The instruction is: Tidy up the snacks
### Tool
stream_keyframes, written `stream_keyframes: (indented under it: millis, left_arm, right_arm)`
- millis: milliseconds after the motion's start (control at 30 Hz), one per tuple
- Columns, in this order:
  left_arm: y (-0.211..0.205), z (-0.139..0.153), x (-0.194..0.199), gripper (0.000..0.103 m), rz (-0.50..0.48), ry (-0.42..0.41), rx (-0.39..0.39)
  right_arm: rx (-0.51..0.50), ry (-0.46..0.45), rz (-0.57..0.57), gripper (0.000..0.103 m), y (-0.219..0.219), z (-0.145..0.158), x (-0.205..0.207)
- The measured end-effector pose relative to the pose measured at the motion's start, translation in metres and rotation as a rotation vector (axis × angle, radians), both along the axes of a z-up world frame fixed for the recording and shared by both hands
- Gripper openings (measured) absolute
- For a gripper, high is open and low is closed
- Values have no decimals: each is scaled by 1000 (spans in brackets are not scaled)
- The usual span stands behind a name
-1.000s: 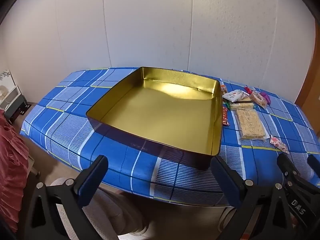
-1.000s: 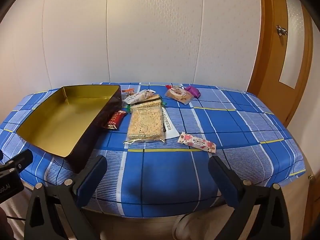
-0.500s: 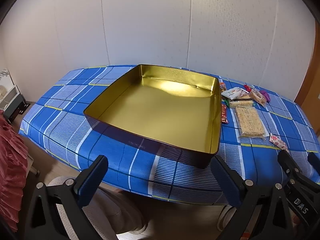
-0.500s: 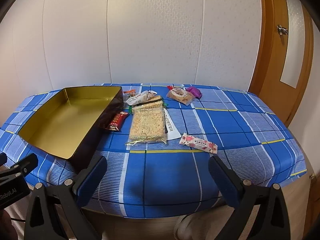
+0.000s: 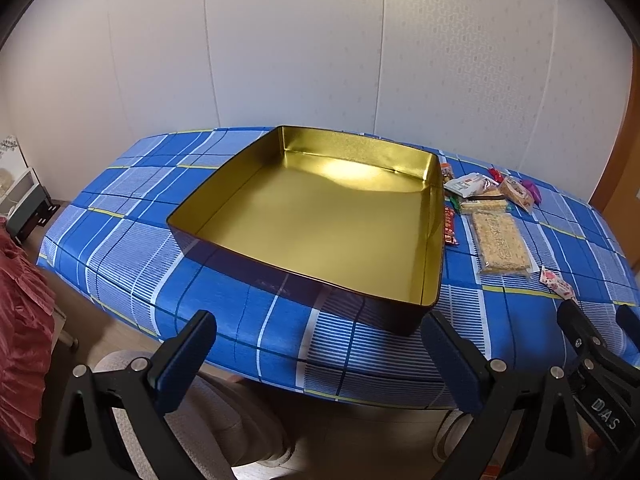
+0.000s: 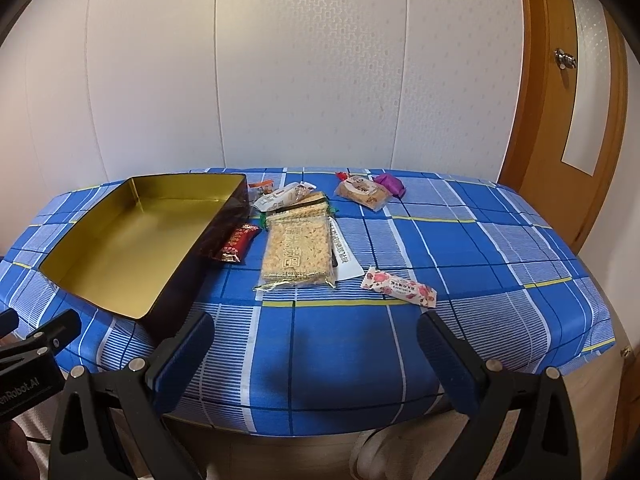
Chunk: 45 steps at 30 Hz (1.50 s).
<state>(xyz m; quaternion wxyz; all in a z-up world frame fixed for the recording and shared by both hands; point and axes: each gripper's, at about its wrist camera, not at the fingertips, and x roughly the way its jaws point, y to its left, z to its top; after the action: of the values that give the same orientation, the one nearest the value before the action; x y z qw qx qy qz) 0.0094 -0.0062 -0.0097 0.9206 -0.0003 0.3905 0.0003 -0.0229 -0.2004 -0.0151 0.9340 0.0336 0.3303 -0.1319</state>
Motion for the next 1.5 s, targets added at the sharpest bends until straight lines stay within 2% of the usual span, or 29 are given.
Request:
stream_keyframes:
  millis: [1500]
  left_arm:
    - [-6, -2, -2, 103, -9, 0, 7]
  right_arm:
    - [10, -11, 22, 103, 3, 1, -1]
